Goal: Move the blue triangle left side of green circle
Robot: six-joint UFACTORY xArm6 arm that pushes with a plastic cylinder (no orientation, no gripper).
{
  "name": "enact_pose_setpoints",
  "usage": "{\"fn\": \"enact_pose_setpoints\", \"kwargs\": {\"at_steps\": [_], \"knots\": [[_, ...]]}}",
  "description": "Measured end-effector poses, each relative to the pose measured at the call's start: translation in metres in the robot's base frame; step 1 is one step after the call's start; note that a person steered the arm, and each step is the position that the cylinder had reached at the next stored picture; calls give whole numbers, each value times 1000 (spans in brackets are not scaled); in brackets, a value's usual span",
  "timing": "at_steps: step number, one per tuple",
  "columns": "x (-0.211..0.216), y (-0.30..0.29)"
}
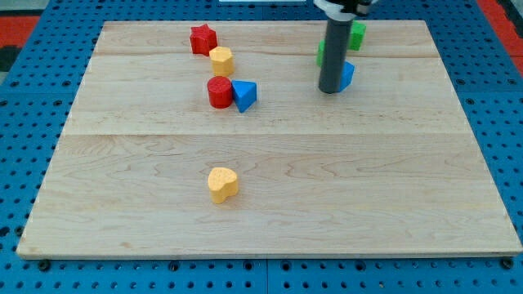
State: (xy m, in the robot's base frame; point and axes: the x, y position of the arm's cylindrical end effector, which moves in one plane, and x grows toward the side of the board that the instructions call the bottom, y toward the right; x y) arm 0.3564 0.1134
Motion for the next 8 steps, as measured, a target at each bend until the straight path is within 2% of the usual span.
{"fn": "enact_pose_setpoints", "kwargs": {"at_steps": [1,2,3,4,5,6,7,8], "knots": [[-33,17],[-14,17],[82,-12],[100,-98],[63,-139],[47,-153],[35,-142],[0,-120]]}}
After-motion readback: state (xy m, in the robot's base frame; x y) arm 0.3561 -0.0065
